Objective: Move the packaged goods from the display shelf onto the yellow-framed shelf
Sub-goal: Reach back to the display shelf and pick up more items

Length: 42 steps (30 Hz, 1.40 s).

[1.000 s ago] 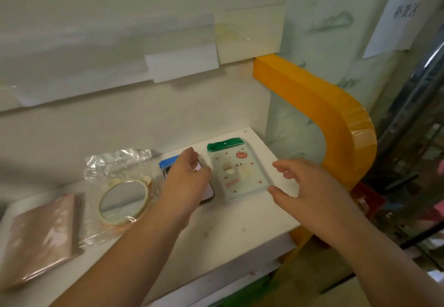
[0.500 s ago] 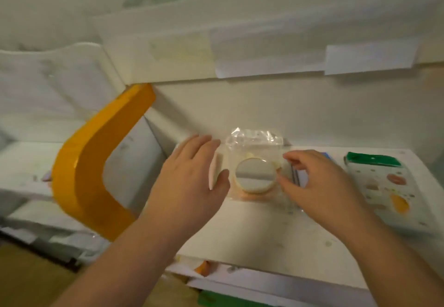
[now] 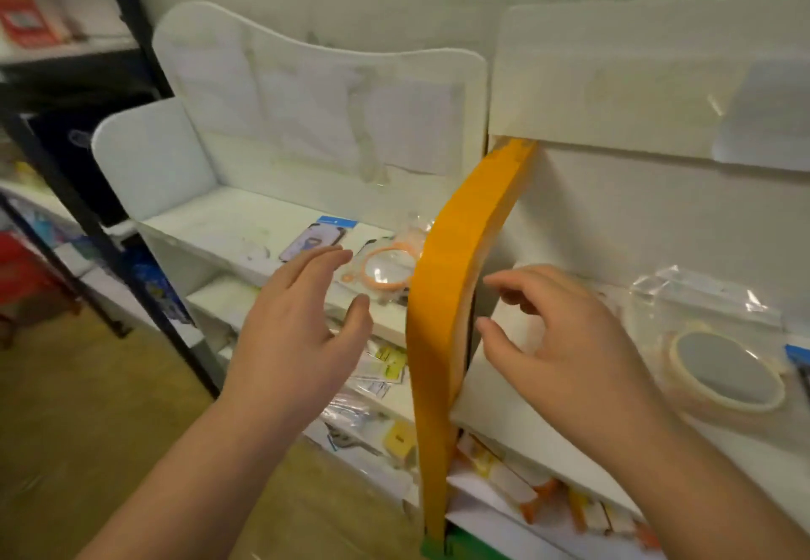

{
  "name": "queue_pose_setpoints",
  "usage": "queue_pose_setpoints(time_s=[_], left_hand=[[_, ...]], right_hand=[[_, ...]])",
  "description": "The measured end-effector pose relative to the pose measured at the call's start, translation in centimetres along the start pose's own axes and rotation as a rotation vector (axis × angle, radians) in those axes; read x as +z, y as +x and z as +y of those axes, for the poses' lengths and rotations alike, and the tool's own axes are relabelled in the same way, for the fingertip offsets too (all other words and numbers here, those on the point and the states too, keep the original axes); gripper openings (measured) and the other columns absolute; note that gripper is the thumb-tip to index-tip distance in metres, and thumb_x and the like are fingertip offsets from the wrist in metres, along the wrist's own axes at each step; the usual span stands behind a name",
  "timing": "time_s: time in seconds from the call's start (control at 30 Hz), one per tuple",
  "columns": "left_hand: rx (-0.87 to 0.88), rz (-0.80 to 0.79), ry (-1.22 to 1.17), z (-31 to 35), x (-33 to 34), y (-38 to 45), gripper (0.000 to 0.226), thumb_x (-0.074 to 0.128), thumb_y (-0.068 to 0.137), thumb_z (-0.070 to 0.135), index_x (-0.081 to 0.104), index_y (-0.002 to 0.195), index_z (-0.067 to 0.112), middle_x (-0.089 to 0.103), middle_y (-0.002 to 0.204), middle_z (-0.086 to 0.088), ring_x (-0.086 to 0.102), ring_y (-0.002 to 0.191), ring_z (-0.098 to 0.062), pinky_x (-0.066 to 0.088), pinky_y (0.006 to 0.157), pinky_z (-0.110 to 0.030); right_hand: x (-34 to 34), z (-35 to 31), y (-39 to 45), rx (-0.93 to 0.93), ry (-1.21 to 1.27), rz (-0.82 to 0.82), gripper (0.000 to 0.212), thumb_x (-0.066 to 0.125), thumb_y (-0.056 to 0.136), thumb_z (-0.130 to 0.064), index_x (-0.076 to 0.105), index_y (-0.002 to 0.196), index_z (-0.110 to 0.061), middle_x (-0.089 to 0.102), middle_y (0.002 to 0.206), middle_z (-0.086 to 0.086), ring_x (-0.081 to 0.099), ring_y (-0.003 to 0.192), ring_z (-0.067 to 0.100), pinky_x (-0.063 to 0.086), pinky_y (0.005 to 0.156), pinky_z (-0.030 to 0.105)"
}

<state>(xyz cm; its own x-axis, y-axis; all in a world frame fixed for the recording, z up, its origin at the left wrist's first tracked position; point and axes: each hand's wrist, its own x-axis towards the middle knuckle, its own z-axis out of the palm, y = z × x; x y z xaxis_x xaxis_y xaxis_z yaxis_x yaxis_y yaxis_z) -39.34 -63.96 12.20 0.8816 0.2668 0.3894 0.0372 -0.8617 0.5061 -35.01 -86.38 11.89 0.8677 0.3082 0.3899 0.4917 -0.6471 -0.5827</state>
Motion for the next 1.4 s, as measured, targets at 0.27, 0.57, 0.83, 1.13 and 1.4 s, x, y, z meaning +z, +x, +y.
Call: queue_pose_setpoints(time_s=[0.27, 0.57, 0.83, 1.13, 1.4], left_hand=[[-0.092, -0.089, -0.005, -14.7, -4.2, 2.6, 0.053, 0.053, 0.094, 0.045, 0.043, 0.145, 0.034, 0.042, 0.148, 0.017, 0.051, 0.127, -0.012, 0.046, 0.105, -0.04], [-0.093, -0.186, -0.05, -22.2, -3.3, 7.4, 0.053, 0.052, 0.094, 0.046, 0.042, 0.144, 0.034, 0.042, 0.147, 0.017, 0.06, 0.113, -0.018, 0.047, 0.1, -0.037], [0.024, -0.268, 0.019, -24.0, 1.3, 13.6, 0.056, 0.053, 0.095, 0.046, 0.04, 0.147, 0.028, 0.041, 0.151, 0.012, 0.036, 0.138, -0.008, 0.033, 0.108, -0.026], [-0.032, -0.441, 0.166, -26.2, 7.5, 20.5, 0.07, 0.052, 0.089, 0.062, 0.039, 0.145, 0.022, 0.045, 0.147, 0.001, 0.04, 0.133, -0.022, 0.038, 0.107, -0.036], [0.05, -0.526, 0.467, -27.1, 14.0, 26.4, 0.08, 0.036, 0.081, 0.08, 0.032, 0.141, 0.027, 0.054, 0.124, -0.013, 0.05, 0.113, -0.031, 0.043, 0.094, -0.042]], right_hand=[[8.9, -11.0, 3.1, -0.15, -0.088, 0.026, 0.031, 0.061, 0.087, -0.038, 0.059, 0.118, -0.038, 0.055, 0.112, -0.027, 0.052, 0.105, -0.005, 0.043, 0.089, 0.014], [17.8, -11.6, 8.5, -0.002, -0.154, -0.111, 0.042, 0.059, 0.089, -0.047, 0.052, 0.131, -0.043, 0.051, 0.12, -0.029, 0.046, 0.11, -0.008, 0.044, 0.095, 0.018], [22.9, -7.6, 13.5, 0.109, -0.113, -0.111, 0.039, 0.06, 0.089, -0.043, 0.056, 0.128, -0.037, 0.055, 0.119, -0.023, 0.05, 0.111, -0.002, 0.045, 0.095, 0.022], [25.0, -5.3, 18.7, 0.177, -0.105, -0.035, 0.035, 0.059, 0.089, -0.04, 0.06, 0.123, -0.034, 0.057, 0.119, -0.02, 0.052, 0.114, 0.002, 0.046, 0.095, 0.023], [25.9, -4.1, 18.4, 0.342, -0.163, 0.003, 0.031, 0.062, 0.089, -0.039, 0.062, 0.119, -0.037, 0.057, 0.117, -0.024, 0.051, 0.11, 0.0, 0.045, 0.09, 0.018]])
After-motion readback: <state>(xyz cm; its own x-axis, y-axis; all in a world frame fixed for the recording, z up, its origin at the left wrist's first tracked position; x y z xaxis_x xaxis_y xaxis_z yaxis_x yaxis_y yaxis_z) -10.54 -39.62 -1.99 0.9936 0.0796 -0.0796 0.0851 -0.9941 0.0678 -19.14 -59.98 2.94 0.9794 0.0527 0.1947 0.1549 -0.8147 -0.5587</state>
